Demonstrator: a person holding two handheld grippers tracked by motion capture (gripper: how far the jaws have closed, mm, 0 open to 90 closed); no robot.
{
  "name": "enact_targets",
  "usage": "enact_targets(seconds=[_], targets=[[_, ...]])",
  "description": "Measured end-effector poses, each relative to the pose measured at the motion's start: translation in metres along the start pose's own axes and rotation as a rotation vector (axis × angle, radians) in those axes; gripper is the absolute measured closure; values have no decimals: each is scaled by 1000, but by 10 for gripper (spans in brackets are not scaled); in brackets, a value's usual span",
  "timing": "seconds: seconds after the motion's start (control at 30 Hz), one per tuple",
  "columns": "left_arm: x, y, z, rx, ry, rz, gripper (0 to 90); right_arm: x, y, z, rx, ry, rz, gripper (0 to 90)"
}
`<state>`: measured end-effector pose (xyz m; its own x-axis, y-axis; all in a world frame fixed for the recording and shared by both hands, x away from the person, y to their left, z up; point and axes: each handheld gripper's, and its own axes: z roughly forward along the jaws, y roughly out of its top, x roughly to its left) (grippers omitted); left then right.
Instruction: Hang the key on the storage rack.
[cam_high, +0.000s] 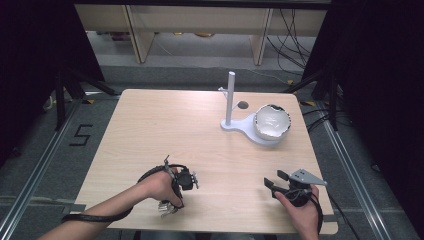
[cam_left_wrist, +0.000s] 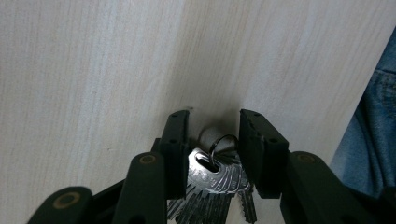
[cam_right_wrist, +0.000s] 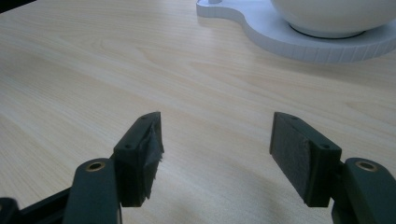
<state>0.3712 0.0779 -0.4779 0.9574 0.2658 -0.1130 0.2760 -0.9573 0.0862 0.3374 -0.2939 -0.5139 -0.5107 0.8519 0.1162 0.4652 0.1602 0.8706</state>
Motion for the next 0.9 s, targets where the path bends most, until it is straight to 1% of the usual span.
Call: enact_targets(seconds=[0.07, 0.13, 0.3, 0.47, 0.5, 0.53, 0.67, 0.77, 0.83, 0.87, 0.9], targets=[[0, 0, -1, 8, 3, 4, 641, 0, 0, 0, 1, -1, 0, 354], [-1, 0, -1, 4, 10, 6, 658, 0, 0, 0, 1, -1, 0, 354], [-1, -1, -2, 22, 24, 19, 707, 0, 0, 0, 0, -2, -1, 354], [-2, -3, -2, 34, 44, 26, 789, 0, 0, 0, 2, 6, 5, 353], [-2, -3, -3, 47, 45, 28, 801, 0, 0, 0, 5, 7, 8, 352], [-2, -3, -3, 49, 44, 24, 821, 1, 0, 0, 10, 12, 16, 352], [-1, -5, -5, 52, 46, 19, 878, 1, 0, 0, 9, 9, 14, 351], [-1, -6, -5, 41, 44, 2, 885, 1, 0, 0, 12, 9, 16, 350], [0, -6, -6, 44, 38, -1, 887, 1, 0, 1, 10, 9, 14, 350], [1, -7, -7, 36, 24, -14, 887, 1, 0, 1, 12, 9, 16, 350], [3, -7, -10, 1, 23, -30, 864, 1, 0, 0, 11, 11, 14, 350]])
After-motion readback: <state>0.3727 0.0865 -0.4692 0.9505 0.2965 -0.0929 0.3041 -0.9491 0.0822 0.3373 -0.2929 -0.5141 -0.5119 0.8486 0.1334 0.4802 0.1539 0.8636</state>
